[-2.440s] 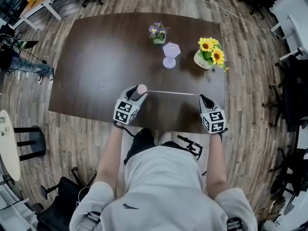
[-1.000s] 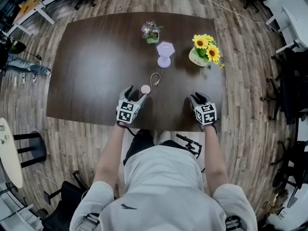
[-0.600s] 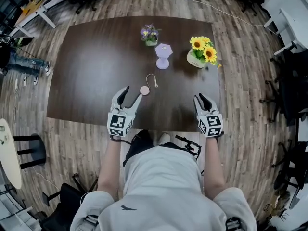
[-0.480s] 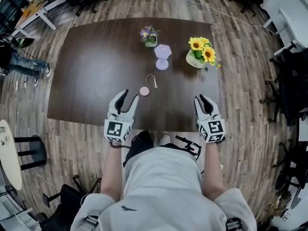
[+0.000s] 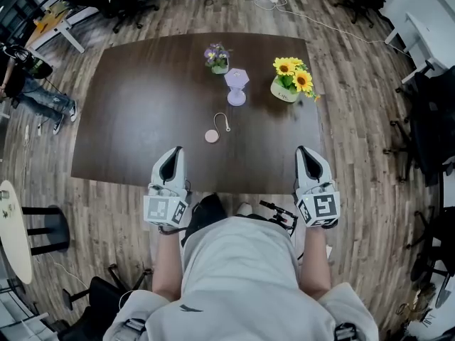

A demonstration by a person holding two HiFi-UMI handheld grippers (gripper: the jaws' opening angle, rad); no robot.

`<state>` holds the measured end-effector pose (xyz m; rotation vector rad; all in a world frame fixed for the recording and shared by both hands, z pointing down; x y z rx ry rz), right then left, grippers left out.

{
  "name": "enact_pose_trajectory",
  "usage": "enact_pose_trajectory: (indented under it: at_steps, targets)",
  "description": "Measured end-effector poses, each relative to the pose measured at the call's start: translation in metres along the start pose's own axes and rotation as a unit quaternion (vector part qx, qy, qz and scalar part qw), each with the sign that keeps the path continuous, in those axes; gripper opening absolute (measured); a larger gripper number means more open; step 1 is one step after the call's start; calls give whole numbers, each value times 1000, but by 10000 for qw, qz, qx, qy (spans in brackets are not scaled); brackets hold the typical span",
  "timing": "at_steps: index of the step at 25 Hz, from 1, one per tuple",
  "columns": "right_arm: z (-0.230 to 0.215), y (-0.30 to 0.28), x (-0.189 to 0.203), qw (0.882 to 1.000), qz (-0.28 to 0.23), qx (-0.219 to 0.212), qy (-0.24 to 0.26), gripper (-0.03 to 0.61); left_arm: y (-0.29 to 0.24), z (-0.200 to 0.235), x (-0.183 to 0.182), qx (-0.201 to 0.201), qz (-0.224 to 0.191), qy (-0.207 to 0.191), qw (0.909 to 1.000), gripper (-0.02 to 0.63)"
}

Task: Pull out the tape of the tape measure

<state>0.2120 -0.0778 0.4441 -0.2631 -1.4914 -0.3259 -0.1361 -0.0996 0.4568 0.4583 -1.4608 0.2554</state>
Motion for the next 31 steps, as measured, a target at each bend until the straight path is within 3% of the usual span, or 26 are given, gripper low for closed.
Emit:
enact_pose_trajectory:
  at_steps: [6,12,31]
  targets:
    - [8,3,-3,9998,115,26,141,-2,4,3,-4,-47,-23,47,10000,6]
    - [13,5,5,9997,237,7,86,-3,0,-2,-6,110,11,-192,9998,6]
    - [1,9,13,9995,270,73,-126,-3,-10,-7,6,142,131,-273,9994,6]
Point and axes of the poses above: the fingertips, and each gripper's own axes: y backward along the fingers, z to its left, x out of its underside, the point moved 5 cm from there along y, backward along the fingers, and after that the axes turned 8 degrees about -z, right-handed, at the moved point
